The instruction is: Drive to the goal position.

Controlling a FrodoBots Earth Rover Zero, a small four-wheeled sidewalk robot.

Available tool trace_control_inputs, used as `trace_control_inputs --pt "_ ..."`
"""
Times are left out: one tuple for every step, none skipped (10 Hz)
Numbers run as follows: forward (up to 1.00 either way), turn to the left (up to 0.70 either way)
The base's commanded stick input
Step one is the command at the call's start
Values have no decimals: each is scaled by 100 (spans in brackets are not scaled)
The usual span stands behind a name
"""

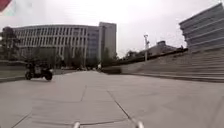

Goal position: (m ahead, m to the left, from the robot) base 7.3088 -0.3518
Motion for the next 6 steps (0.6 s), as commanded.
trace_control_inputs --pt "85 0" --pt "85 0" --pt "85 0" --pt "85 0" --pt "85 0" --pt "85 0"
